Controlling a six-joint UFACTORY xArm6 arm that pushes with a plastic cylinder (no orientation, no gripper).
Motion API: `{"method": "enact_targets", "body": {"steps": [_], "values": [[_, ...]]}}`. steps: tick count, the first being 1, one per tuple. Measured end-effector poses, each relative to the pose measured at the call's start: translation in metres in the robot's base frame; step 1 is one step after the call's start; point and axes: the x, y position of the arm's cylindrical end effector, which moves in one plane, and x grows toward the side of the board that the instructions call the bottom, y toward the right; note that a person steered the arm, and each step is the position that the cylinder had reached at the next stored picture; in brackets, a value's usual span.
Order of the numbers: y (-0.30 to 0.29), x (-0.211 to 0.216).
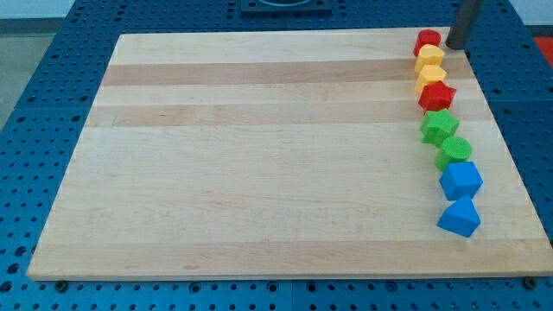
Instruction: Place the red circle at the left side of the green star
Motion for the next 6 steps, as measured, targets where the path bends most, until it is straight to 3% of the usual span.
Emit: {"method": "enact_targets", "body": {"steps": [1,3,6], "values": [[-0.004,-0.027],[-0.034,-0.017],[-0.202,0.128]]}}
